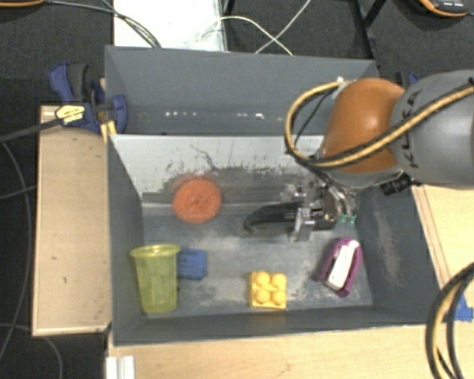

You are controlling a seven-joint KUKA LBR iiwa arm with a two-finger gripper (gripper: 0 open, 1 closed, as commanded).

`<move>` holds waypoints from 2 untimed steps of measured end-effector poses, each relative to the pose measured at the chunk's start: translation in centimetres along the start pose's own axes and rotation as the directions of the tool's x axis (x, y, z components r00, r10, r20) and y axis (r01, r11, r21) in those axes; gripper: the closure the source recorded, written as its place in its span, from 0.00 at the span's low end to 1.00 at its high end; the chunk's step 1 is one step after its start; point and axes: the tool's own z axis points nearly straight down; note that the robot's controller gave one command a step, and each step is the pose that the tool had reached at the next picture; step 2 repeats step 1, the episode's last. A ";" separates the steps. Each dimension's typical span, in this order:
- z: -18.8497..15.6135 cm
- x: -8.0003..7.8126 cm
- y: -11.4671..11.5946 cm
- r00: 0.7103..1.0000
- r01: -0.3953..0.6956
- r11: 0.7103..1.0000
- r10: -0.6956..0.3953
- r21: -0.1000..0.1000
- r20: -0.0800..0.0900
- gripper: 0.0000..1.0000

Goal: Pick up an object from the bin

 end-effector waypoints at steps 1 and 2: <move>-1.2 0.0 0.0 1.000 0.000 1.000 0.000 0.000 -0.002 1.00; -1.2 0.0 0.0 1.000 0.000 1.000 0.000 0.000 -0.002 1.00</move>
Offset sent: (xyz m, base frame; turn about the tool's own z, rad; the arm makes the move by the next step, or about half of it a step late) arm -0.0001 0.0000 0.0046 0.0000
